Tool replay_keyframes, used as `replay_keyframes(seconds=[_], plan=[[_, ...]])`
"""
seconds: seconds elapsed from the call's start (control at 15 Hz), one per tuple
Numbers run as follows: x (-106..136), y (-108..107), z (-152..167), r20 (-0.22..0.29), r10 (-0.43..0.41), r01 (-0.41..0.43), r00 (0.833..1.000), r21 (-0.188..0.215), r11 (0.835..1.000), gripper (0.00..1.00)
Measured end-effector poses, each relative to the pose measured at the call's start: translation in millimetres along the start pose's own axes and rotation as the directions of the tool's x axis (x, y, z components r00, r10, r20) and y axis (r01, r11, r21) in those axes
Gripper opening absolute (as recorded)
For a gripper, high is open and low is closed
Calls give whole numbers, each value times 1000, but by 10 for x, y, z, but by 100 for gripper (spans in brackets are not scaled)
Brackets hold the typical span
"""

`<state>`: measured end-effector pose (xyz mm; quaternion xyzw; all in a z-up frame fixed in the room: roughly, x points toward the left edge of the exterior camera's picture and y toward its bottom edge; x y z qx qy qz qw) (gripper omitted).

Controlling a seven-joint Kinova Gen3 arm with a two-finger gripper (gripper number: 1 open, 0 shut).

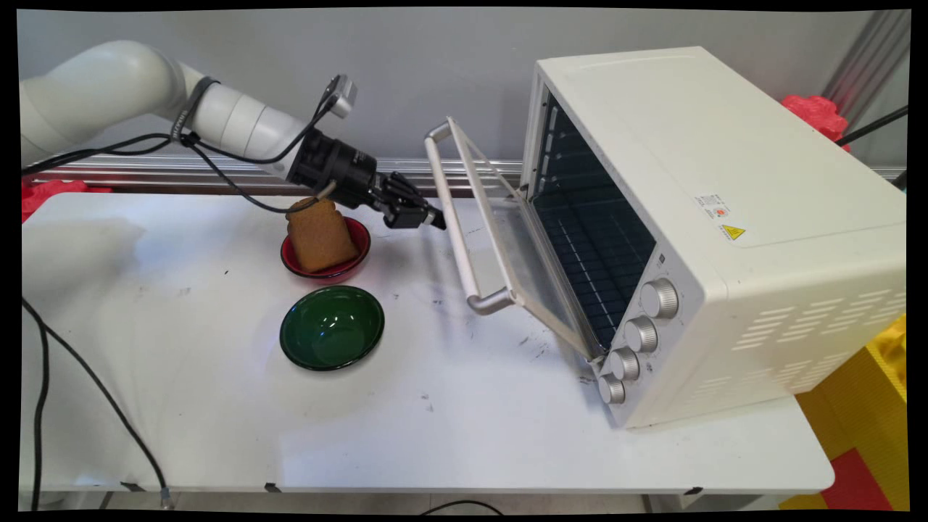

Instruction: Close the oven

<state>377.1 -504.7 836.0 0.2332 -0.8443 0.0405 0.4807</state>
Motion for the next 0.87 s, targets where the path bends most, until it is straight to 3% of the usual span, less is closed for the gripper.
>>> replay_keyframes(seconds=[0.4,0.87], plan=[[181,-15,35,-47,-7,6,999,-5,1000,0],[269,-34,28,-54,-7,6,999,-10,1000,0]])
